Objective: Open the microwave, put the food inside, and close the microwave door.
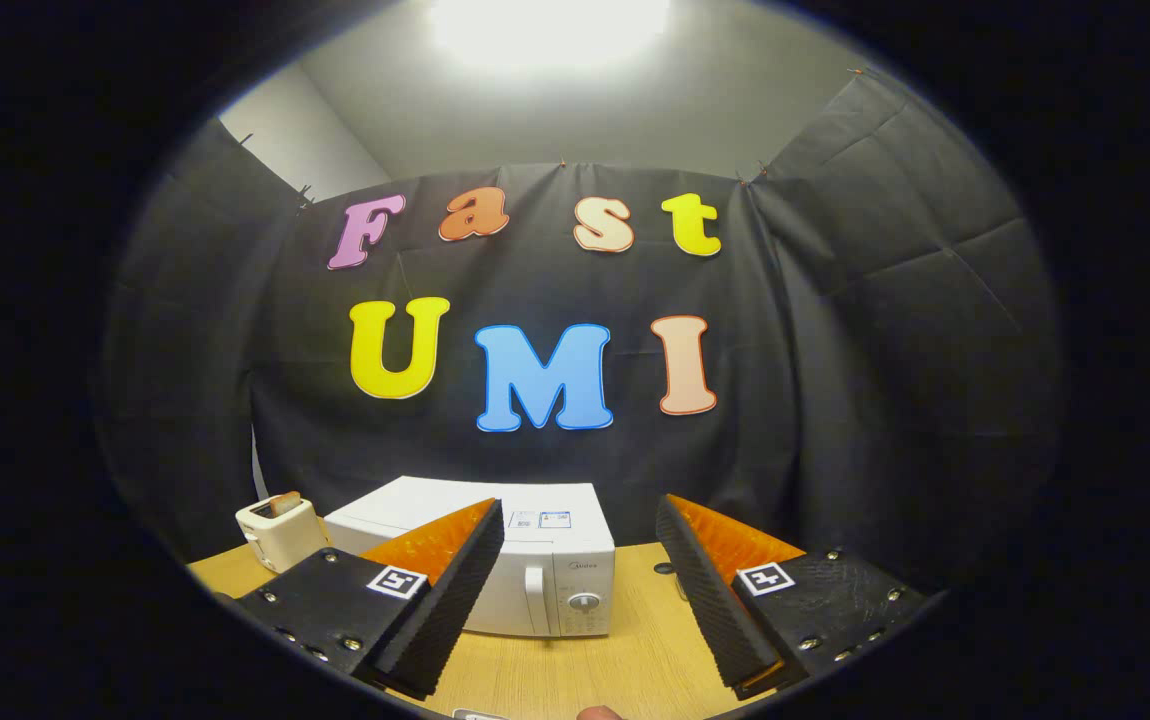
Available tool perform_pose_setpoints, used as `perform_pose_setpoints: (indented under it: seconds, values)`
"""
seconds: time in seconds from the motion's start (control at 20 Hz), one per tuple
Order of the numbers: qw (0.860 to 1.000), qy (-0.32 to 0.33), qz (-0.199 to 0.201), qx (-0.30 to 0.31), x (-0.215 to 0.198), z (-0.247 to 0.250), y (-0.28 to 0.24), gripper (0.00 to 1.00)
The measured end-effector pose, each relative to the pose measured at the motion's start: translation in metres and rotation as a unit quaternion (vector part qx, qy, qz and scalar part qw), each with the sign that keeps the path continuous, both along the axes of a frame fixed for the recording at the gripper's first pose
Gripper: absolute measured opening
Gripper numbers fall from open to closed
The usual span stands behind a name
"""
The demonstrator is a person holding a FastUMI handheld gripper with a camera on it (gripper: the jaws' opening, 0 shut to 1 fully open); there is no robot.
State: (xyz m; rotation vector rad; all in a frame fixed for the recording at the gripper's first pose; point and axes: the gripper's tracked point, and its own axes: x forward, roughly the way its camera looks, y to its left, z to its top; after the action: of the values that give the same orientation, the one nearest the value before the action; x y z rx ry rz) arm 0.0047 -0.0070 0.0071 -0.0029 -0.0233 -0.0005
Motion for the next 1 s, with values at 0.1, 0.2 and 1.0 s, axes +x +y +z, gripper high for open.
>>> perform_pose_setpoints:
  seconds: [0.1,0.2,1.0]
  values:
    - [1.000,-0.002,0.002,-0.001,0.000,0.001,0.000,0.97]
    - [1.000,-0.002,0.004,-0.001,0.000,0.000,0.001,0.97]
    - [0.998,0.014,0.064,-0.016,0.053,-0.044,0.024,0.97]
